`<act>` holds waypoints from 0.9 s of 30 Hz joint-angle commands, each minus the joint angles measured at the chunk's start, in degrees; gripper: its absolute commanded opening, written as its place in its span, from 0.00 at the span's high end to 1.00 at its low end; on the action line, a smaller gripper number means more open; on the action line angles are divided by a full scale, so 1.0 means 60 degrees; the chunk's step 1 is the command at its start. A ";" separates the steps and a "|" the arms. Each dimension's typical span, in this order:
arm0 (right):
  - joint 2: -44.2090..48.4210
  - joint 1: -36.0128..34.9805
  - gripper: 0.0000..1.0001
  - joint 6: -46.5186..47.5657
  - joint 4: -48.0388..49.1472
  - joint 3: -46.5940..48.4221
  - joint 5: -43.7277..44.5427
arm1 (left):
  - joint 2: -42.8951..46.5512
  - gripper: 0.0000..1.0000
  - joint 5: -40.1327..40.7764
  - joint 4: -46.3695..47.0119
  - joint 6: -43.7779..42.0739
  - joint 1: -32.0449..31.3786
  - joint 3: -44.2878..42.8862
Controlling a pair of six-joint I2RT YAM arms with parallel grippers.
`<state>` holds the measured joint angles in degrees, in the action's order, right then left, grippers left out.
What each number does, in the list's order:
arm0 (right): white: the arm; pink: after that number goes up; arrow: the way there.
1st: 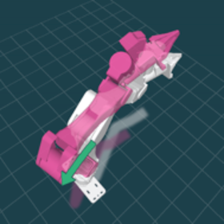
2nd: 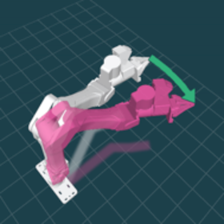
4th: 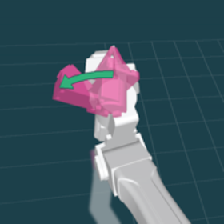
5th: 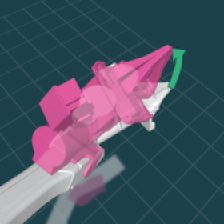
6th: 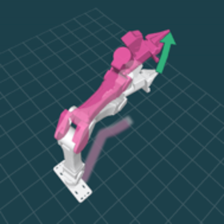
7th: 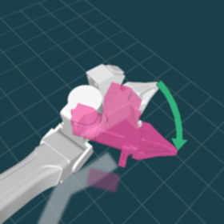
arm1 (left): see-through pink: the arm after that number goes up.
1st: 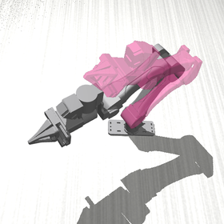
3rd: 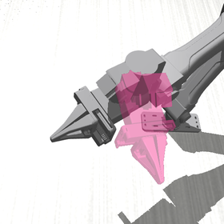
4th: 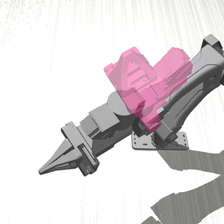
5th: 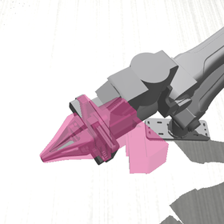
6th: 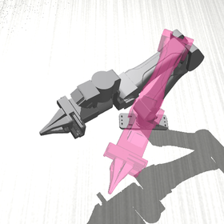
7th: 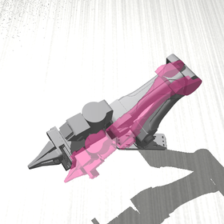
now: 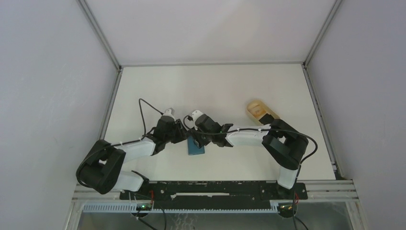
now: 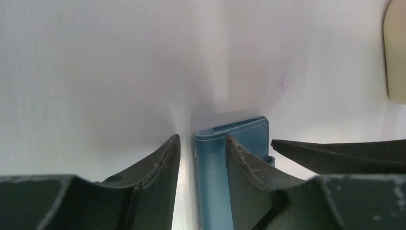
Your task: Take the credit cards out of the card holder
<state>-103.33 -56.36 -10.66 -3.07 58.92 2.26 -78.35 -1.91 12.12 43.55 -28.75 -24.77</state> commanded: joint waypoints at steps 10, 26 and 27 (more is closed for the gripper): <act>0.0960 -0.0407 0.40 0.0739 0.0195 -0.0384 0.0193 | 0.1483 0.58 -0.0179 -0.1473 -0.0387 -0.0100 0.0046; 0.0110 -0.0280 0.42 0.0735 0.0043 -0.0214 -0.0626 | 0.0270 0.59 -0.0512 -0.1286 -0.0549 -0.0691 -0.0445; 0.0066 -0.0283 0.42 0.0763 0.0017 -0.0190 -0.0619 | 0.0226 0.60 -0.0503 -0.1285 -0.0560 -0.0691 -0.0465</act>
<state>-101.56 -58.22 -6.72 -3.03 56.42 -0.12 -75.33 -4.54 4.78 41.95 -32.32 -25.04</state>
